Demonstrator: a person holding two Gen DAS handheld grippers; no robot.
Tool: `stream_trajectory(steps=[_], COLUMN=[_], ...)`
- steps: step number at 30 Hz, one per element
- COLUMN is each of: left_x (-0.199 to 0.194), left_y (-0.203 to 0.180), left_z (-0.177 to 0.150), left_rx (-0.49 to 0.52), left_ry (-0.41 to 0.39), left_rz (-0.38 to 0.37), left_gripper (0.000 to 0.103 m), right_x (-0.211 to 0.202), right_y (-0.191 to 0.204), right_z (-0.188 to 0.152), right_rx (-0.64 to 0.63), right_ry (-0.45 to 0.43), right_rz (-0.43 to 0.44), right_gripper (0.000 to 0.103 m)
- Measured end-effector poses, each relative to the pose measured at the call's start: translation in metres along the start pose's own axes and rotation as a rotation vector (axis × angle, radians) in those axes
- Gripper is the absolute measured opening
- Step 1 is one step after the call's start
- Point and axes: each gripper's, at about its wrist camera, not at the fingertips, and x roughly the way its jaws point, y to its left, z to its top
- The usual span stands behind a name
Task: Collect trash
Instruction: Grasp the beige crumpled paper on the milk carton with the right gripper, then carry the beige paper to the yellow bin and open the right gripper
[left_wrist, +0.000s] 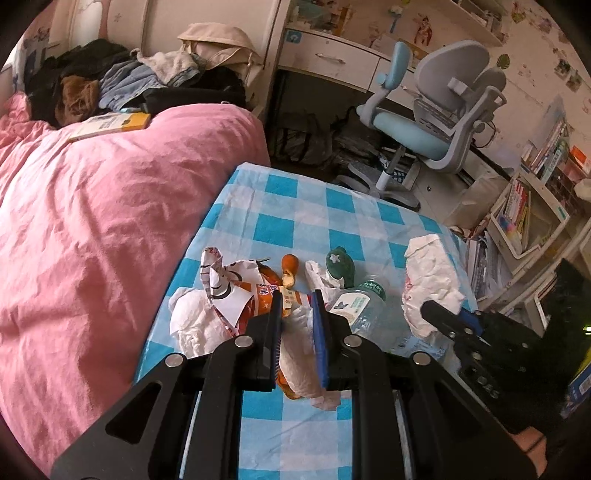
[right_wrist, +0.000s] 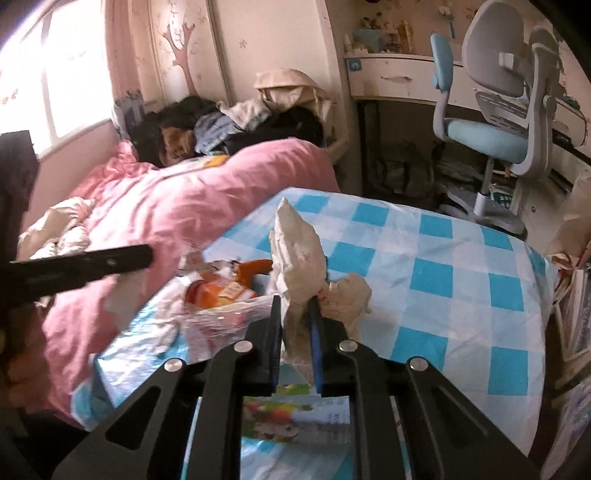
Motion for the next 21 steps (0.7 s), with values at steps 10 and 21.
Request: stream_trajectory(steps=[10,21], left_x=[-0.005,-0.013], left_y=[-0.011,-0.017], left_z=[-0.003,-0.009], left_rx=[0.049,0.079], left_ry=[-0.020,-0.032], left_rz=[0.041,0.051], left_gripper=[0.015,0.015], right_x=[-0.032,-0.049], right_y=[0.007,0.025], right_z=[0.000,-0.012], right_rx=[0.032,0.016], right_ry=[-0.050,-0.012], right_rz=[0.158,0.301], right_gripper=[0.014,0.015])
